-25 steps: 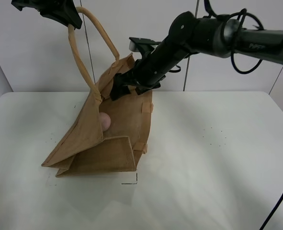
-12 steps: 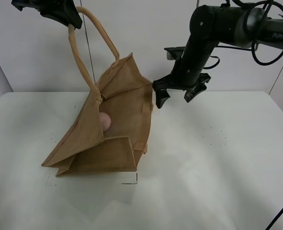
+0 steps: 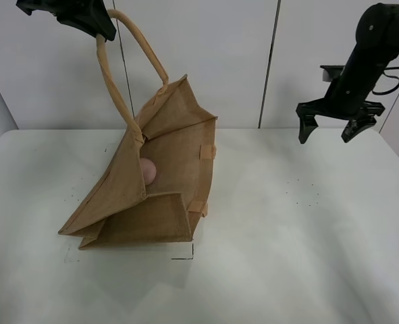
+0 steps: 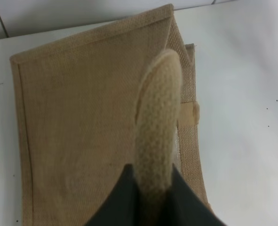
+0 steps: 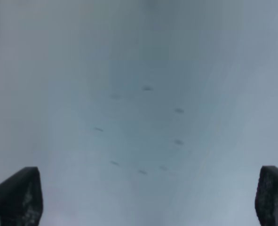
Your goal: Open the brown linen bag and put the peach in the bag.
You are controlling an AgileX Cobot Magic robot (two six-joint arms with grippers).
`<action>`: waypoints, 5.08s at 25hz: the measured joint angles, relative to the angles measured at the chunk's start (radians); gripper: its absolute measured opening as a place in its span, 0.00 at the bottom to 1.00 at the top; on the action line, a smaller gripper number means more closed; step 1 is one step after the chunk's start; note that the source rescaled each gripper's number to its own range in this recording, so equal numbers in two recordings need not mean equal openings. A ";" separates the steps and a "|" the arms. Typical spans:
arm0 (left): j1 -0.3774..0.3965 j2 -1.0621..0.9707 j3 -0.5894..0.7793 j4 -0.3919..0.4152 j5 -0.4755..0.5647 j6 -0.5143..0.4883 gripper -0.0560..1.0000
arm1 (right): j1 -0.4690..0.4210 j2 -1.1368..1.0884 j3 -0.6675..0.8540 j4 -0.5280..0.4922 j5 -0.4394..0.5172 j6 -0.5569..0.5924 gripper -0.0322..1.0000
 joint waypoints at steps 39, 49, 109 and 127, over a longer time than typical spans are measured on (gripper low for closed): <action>0.000 0.000 0.000 0.000 0.000 0.004 0.05 | -0.034 -1.819 1.337 -0.031 -0.178 0.027 1.00; 0.000 0.008 0.001 -0.001 0.000 0.004 0.05 | -0.034 -2.077 1.339 -0.044 -0.177 0.035 1.00; 0.232 0.345 0.113 0.159 -0.006 0.028 0.87 | -0.033 -2.077 1.340 -0.047 -0.177 0.043 1.00; 0.232 -0.643 1.093 0.152 -0.006 0.049 0.87 | -0.033 -2.077 1.340 -0.047 -0.177 0.043 1.00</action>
